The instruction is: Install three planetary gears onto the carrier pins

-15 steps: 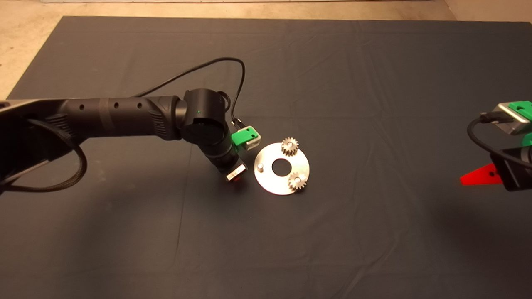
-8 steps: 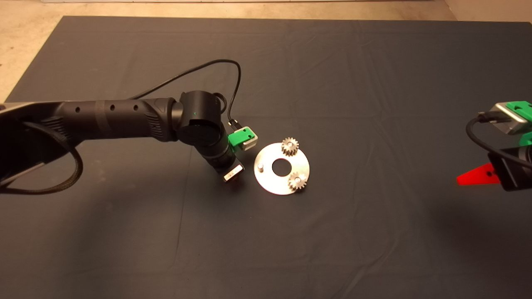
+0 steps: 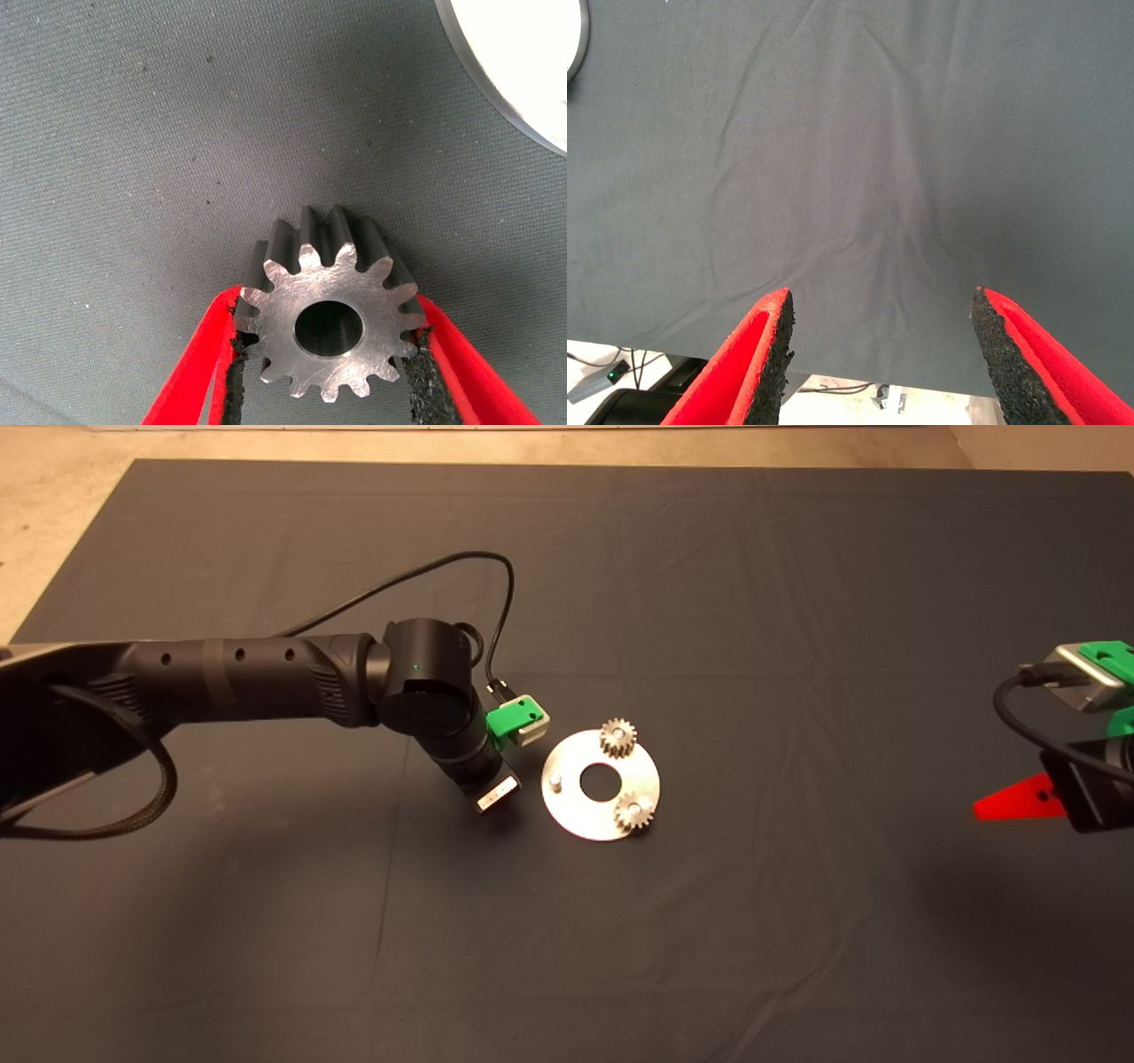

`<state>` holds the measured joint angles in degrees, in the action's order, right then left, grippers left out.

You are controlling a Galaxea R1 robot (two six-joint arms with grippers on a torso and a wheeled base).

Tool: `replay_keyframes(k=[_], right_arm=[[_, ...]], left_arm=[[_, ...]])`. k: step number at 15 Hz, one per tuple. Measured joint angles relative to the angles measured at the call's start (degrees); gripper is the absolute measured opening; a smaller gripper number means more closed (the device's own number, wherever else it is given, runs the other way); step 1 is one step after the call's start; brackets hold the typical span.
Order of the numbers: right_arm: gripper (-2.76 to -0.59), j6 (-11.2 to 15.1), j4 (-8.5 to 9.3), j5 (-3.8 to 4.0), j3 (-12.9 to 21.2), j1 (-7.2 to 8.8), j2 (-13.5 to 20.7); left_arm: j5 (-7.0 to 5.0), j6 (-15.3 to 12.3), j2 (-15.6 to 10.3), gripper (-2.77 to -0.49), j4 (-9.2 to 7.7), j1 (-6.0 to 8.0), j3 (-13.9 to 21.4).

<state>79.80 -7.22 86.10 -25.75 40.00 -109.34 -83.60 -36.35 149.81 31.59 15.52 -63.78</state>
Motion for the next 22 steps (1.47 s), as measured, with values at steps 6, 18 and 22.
replay_keyframes(k=[6, 18, 22], right_arm=[[-1.88, 0.0, 0.02, 0.0, 0.15, -0.01, 0.0], [-1.88, 0.0, 0.02, 0.0, 0.15, 0.0, 0.0], [-1.88, 0.0, 0.02, -0.02, 0.28, 0.0, 0.0]], left_arm=[[-0.02, 0.02, 0.0, -2.27, 0.0, 0.0, 0.0], [-0.71, 0.06, -0.06, -2.45, 0.22, 0.0, 0.34], [-3.47, 0.05, -0.17, -2.52, 0.35, 0.02, 2.78]])
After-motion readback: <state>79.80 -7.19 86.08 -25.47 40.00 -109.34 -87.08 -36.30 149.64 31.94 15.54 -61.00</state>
